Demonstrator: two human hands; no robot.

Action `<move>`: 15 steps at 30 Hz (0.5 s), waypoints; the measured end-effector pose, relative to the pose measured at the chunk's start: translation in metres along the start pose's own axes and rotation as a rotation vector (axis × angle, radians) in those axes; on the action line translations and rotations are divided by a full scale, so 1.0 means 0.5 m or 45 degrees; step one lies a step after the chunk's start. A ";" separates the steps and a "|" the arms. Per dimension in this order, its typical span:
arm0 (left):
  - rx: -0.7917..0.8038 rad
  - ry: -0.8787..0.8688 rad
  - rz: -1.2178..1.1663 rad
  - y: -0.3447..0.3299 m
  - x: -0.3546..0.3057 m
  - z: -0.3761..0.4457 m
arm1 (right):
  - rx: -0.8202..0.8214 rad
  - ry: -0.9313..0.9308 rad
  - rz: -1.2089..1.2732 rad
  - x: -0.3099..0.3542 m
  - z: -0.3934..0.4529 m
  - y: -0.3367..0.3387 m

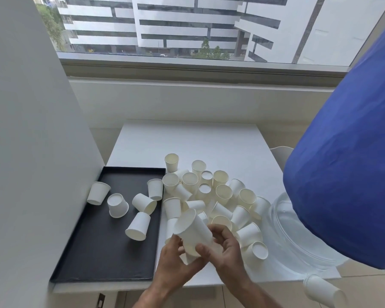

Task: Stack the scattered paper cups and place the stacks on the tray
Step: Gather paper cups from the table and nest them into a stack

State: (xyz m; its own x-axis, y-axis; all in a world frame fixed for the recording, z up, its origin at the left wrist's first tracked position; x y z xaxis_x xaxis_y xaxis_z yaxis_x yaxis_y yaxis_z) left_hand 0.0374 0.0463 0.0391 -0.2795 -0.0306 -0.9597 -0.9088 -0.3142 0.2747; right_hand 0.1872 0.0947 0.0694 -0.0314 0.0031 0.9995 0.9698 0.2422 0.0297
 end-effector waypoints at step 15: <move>-0.025 -0.062 0.058 0.016 0.013 0.008 | 0.424 0.696 -1.051 0.011 -0.017 -0.036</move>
State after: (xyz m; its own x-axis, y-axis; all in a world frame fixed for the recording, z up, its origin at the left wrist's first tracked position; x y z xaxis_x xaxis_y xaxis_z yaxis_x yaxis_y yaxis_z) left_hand 0.0271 0.0476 0.0352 -0.3357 0.0008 -0.9420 -0.8887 -0.3319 0.3164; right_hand 0.1715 0.0819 0.0746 -0.4594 -0.7046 0.5408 0.5784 0.2248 0.7842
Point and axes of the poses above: each hand's wrist, its own z-axis towards the middle knuckle, its own y-axis out of the back of the hand, x = y × z, the point moved 6 cm from there along z, towards the middle knuckle, and after that the axes turned 4 degrees about -x, right-handed, at the moved point
